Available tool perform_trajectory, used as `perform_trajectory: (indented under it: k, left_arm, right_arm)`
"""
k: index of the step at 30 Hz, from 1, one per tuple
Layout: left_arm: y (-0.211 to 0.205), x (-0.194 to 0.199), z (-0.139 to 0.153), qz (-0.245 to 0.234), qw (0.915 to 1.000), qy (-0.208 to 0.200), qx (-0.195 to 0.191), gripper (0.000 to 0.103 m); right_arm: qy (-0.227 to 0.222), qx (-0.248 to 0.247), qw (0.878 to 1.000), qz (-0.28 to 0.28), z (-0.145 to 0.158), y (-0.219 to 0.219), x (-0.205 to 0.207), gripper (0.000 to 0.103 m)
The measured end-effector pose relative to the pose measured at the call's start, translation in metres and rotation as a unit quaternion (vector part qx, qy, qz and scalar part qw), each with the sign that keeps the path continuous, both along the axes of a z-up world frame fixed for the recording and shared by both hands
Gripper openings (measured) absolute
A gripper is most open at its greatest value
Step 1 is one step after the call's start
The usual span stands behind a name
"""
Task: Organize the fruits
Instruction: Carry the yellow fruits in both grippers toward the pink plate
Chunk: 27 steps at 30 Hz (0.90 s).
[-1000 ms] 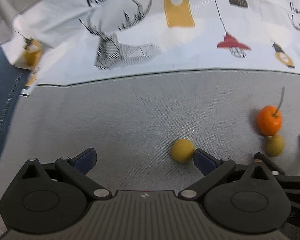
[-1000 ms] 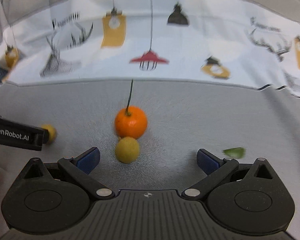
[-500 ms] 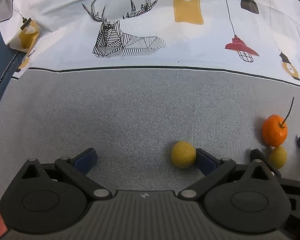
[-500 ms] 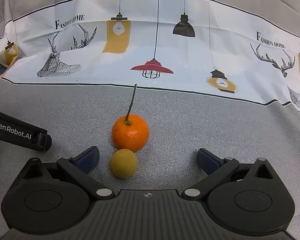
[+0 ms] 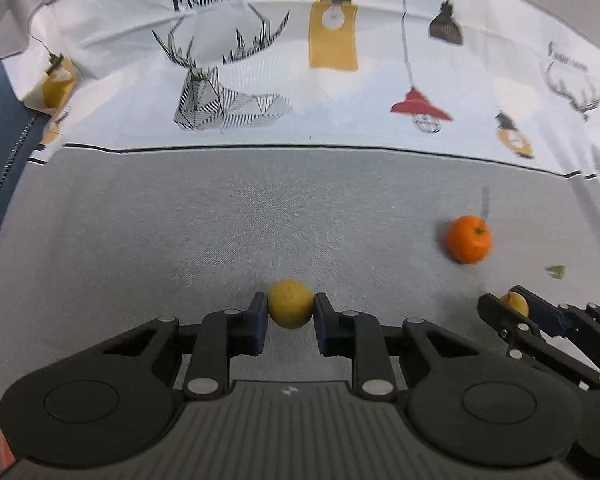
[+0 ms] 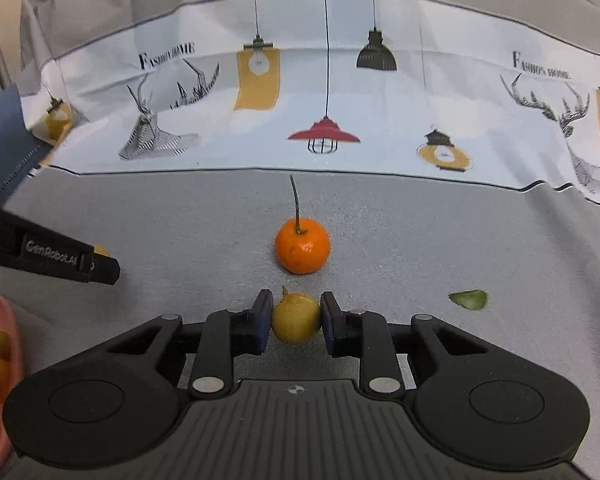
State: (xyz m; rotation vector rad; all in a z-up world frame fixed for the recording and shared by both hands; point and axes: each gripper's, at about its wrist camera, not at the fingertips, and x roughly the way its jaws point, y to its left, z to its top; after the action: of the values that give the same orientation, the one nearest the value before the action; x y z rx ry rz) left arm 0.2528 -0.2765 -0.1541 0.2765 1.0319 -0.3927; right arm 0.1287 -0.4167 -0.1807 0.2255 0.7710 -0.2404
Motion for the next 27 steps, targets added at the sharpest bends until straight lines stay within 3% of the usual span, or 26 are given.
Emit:
perform_trajectory:
  k: [15,27]
  left_arm:
    - [0.077,-0.100,0.107,0.004,0.9983,-0.052,-0.027,0.027]
    - [0.167,-0.204,0.163,0.027,0.9957,-0.087,-0.018,0.027]
  right_arm:
    - [-0.066,-0.013,0.997,0.046,0.105,0.064,-0.074,0.027]
    - [-0.125,-0.005,0.989,0.083,0.164,0.144,-0.188,0.027]
